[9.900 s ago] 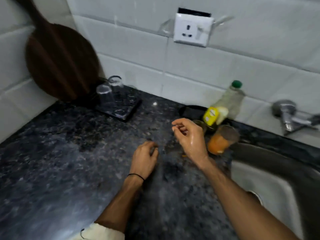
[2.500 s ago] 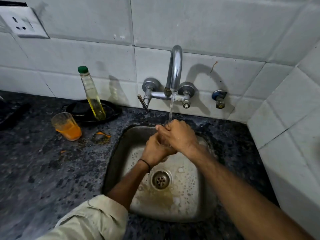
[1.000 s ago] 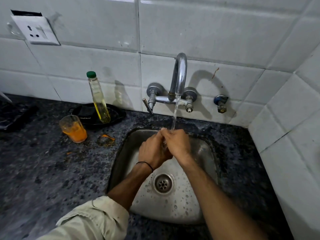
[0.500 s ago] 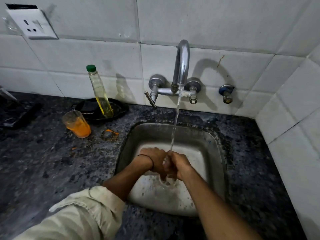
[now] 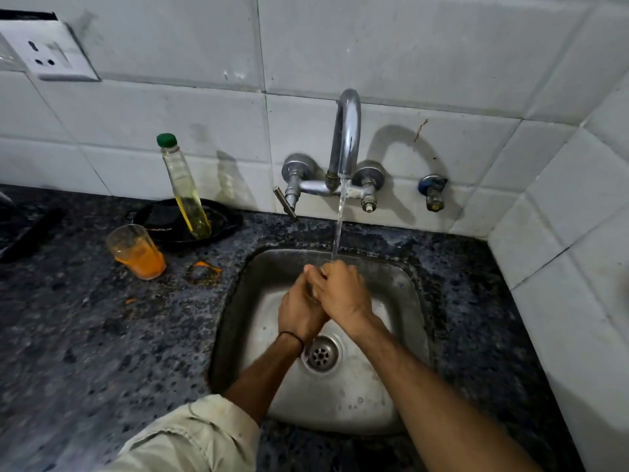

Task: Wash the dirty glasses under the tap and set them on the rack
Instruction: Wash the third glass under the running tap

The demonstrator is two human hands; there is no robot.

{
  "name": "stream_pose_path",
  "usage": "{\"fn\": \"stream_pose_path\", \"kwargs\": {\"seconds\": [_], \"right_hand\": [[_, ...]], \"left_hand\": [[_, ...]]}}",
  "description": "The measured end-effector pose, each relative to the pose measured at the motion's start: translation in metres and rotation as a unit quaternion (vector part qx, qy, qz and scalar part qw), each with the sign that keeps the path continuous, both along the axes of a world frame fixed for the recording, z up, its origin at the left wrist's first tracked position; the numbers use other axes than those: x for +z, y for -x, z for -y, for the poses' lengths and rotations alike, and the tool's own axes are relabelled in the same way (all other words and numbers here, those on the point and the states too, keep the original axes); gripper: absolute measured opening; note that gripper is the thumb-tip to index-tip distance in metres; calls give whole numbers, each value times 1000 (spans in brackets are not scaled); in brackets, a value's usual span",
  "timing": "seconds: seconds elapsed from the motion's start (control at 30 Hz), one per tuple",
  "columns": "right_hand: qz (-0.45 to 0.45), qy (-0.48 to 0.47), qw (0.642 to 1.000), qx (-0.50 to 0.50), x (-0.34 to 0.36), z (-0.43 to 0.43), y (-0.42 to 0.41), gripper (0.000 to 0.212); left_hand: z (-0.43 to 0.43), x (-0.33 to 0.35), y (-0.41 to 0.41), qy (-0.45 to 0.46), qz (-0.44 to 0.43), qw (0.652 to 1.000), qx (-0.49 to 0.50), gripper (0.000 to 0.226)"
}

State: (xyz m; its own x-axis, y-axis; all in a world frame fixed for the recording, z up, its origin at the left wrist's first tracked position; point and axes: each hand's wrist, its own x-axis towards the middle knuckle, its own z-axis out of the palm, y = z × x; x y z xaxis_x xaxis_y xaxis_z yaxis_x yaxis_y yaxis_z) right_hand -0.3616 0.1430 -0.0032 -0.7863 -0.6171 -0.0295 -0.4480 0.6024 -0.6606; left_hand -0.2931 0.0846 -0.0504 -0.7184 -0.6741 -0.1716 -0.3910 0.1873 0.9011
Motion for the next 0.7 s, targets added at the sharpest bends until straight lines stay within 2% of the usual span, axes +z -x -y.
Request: {"fn": "stream_pose_path", "kwargs": {"seconds": [0.03, 0.07, 0.13, 0.2, 0.27, 0.33, 0.43, 0.47, 0.5, 0.57, 0.63, 0.67, 0.7], "right_hand": [[-13, -1, 1000, -3, 4, 2, 1, 50], [-28, -4, 1000, 5, 8, 2, 5, 51], [-41, -17, 997, 58, 23, -2, 17, 50], [16, 7, 989, 149, 37, -12, 29, 49], [83, 40, 973, 212, 47, -21, 36, 45], [71, 21, 970, 230, 51, -21, 38, 37], [-51, -74, 964, 251, 49, -22, 27, 15], [-101, -96, 951, 277, 48, -27, 24, 15], [-153, -114, 929, 318, 49, -34, 22, 26], [-246, -193, 855, 414, 56, -47, 34, 54], [-320, -257, 778, 475, 66, -56, 54, 74], [-339, -266, 757, 492, 73, -56, 61, 78], [-341, -272, 750, 497, 77, -54, 63, 78]], "left_hand": [[-3, 1, 3, 18, -13, 1000, 15, 38], [-5, 4, 4, -4, -33, 999, 8, 42], [0, 13, 4, -112, -88, 988, -63, 45], [12, 21, -1, -224, -107, 954, -168, 43], [24, 22, -4, -281, -116, 923, -234, 37], [30, 19, -2, -245, -121, 937, -215, 40], [33, 19, 3, -162, -140, 968, -132, 55], [34, 20, 4, -133, -142, 972, -130, 58], [37, 20, 5, -97, -134, 976, -142, 60], [42, 17, 3, -61, -118, 976, -172, 65], [40, 20, 1, -75, -113, 975, -176, 71], [37, 21, 2, -80, -121, 975, -166, 72], [33, 22, 2, -81, -128, 977, -150, 72]]}}
